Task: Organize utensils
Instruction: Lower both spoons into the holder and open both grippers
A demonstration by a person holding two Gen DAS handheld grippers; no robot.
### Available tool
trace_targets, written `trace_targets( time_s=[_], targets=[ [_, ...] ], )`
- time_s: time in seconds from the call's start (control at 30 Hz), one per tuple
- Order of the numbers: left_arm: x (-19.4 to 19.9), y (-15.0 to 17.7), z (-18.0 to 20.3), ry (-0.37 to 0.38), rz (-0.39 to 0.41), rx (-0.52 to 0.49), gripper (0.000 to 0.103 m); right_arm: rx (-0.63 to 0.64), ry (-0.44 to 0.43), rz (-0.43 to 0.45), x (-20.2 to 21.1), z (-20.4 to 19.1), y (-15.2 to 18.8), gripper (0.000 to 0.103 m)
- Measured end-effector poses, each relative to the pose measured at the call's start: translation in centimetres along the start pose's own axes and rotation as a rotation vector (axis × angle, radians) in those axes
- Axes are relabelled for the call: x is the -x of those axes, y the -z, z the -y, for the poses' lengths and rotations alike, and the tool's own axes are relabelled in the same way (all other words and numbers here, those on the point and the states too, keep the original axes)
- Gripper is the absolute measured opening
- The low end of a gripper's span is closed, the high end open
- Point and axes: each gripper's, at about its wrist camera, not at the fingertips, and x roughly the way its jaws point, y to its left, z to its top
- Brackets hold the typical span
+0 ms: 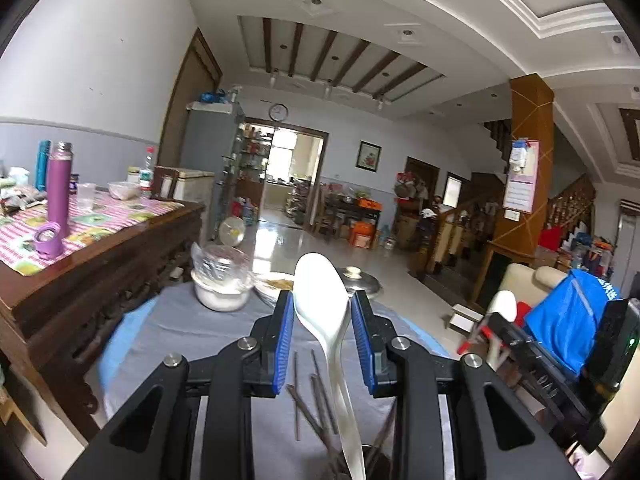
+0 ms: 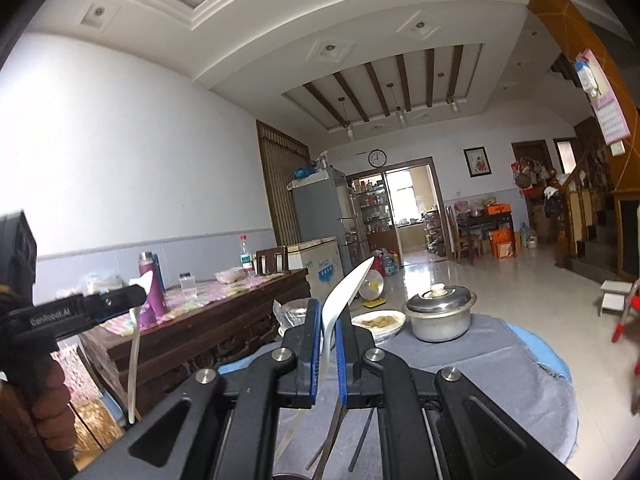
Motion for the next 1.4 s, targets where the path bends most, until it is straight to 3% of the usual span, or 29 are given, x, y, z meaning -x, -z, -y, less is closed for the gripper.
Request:
trace_targets(
  time_s=[0.27,0.6,0.83,1.4],
  targets=[
    [-2.4,2.6,0.5,0.088,-0.03,0.037,0.031,0.132,0.036,-0.014,-1.2,-2.9,3.9,0.008],
    [-4.7,6.6,1.1,0.188,-0.042,0.036,0.031,0.154,0.024,-0.087,-2.8,-2.5,8.1,0.008],
    [-5.8,9.3,1.2,0.169,0.004,-0.008,0.031,0.147,0.024,-0.118,-3.7,-2.0,10.0,0.008],
    [-6.8,12.1,1.4,0.098,-0.022,-0.067,0.031,0.175,0.023,-0.178,-3.5,-1.7,11.8,0.009]
  ],
)
